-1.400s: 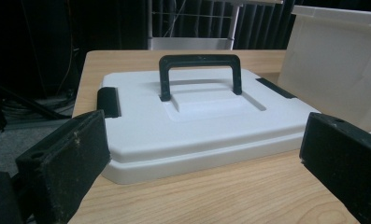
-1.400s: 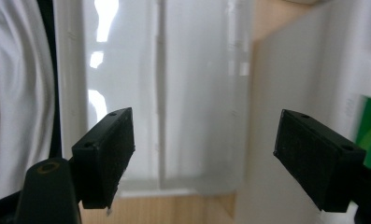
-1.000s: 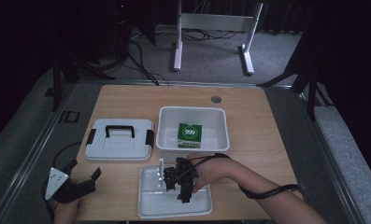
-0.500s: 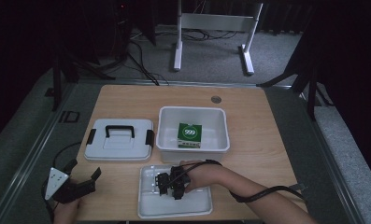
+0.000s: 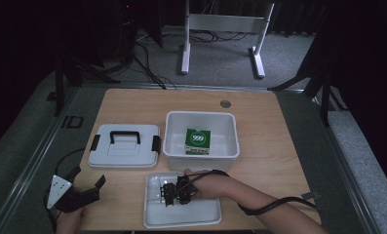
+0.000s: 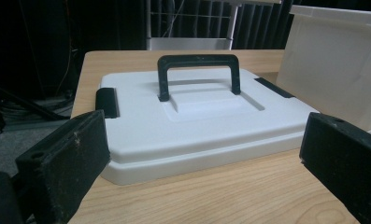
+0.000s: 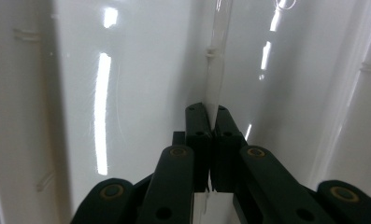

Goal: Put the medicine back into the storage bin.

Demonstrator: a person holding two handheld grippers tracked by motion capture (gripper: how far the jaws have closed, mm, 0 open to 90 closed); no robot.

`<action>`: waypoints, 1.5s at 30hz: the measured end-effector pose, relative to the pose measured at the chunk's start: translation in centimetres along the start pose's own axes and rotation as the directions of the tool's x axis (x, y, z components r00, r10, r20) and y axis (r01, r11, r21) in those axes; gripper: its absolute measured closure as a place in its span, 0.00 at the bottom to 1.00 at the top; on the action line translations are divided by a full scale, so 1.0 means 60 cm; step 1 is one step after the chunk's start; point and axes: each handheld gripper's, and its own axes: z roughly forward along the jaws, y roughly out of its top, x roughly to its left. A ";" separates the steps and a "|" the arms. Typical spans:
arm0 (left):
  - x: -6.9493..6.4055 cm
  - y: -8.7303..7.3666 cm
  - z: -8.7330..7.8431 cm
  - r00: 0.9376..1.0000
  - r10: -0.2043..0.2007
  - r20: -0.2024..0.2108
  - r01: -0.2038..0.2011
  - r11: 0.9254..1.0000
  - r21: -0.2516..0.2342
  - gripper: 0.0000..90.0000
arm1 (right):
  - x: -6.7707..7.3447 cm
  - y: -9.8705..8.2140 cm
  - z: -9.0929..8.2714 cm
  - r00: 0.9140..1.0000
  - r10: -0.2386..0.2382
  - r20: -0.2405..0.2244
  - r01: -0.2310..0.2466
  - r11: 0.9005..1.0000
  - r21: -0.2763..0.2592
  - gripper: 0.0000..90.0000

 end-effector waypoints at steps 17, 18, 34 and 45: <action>-0.001 0.000 0.000 1.000 0.000 -0.003 0.000 1.000 0.001 0.02 | 0.015 -0.018 -0.074 1.000 0.019 -0.023 -0.020 0.999 -0.031 0.99; -0.001 0.000 0.000 1.000 0.001 -0.002 -0.001 1.000 0.001 0.02 | 0.017 -0.020 -0.081 1.000 0.012 -0.014 -0.013 1.000 -0.027 0.99; 0.000 0.000 0.000 1.000 -0.002 -0.004 0.002 1.000 0.001 0.02 | 0.000 -0.079 -0.218 0.997 0.054 0.059 -0.051 0.997 -0.051 0.99; 0.000 0.000 0.000 1.000 -0.003 -0.007 0.003 1.000 0.002 0.02 | -0.062 -0.125 -0.277 0.983 0.136 0.122 -0.125 0.988 -0.094 0.99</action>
